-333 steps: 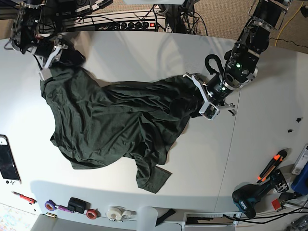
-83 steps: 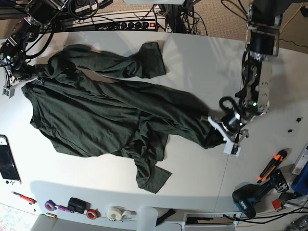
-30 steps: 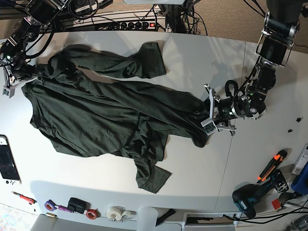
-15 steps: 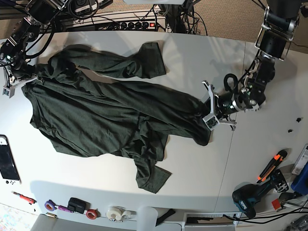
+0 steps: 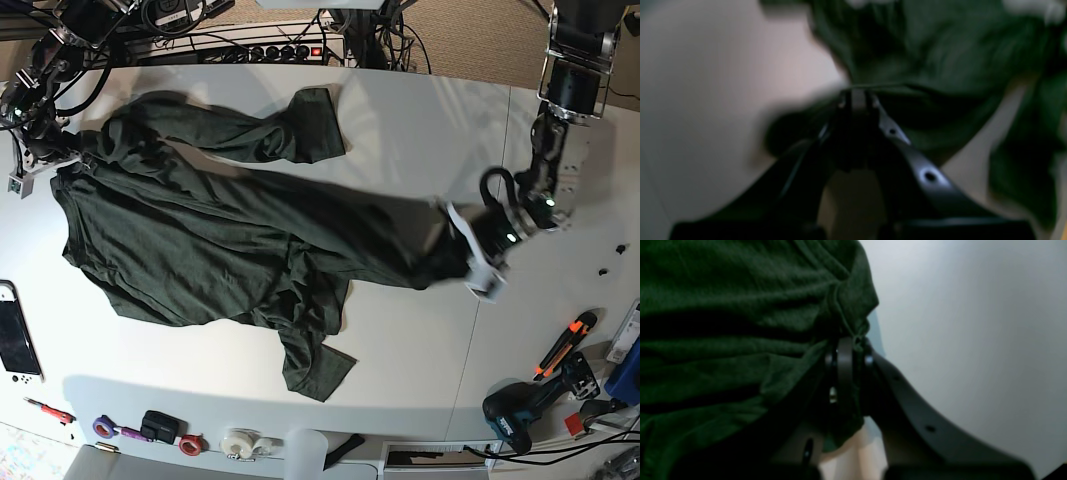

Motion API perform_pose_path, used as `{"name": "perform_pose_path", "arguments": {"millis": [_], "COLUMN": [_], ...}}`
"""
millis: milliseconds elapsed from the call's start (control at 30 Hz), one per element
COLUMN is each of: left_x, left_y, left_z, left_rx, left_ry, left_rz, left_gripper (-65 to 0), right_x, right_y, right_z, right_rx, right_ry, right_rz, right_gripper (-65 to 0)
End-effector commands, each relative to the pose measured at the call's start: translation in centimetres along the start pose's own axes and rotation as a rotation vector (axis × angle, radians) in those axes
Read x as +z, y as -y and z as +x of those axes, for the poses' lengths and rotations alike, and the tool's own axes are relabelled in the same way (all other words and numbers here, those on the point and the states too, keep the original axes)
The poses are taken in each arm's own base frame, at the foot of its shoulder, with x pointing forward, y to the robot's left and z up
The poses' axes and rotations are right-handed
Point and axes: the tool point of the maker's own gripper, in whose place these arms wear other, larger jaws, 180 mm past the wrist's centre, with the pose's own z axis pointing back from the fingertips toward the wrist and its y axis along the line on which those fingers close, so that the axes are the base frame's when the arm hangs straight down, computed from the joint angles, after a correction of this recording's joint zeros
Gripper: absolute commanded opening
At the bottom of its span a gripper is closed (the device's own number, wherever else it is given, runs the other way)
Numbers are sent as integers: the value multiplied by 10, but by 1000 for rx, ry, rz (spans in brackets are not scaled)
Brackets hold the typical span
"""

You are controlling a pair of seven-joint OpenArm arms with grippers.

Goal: Layout the t-shirt on the table in an organized manner, then fold the t-shirt properly
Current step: 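Regrasp the shirt fabric with the left gripper and pull it outward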

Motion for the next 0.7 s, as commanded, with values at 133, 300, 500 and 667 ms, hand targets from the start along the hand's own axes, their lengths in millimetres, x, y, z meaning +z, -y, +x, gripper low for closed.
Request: {"name": "perform_pose_path", "arguments": {"millis": [133,300,500,667], "left_x": [16,13,-8,-9], "left_y": [-13,-4,-19,-11], "left_z": [65,103,62,12], "left_rx": [-23,-117,-149,-129], "left_ry": [163,219,-84,-325], "left_rz": [22,-1,72,58], "left_gripper": [-650,-650,-650,-650], "right_x": [5,6,6,7], "right_y": [2,-7,-9,-9], "right_z": [20,25,28,31], "right_rx": [3,-30,-36,-36], "right_ry": [59,89,105,118], "right_rz": [1,56,67,66], "right_gripper": [-650,-650,-650,-650]}}
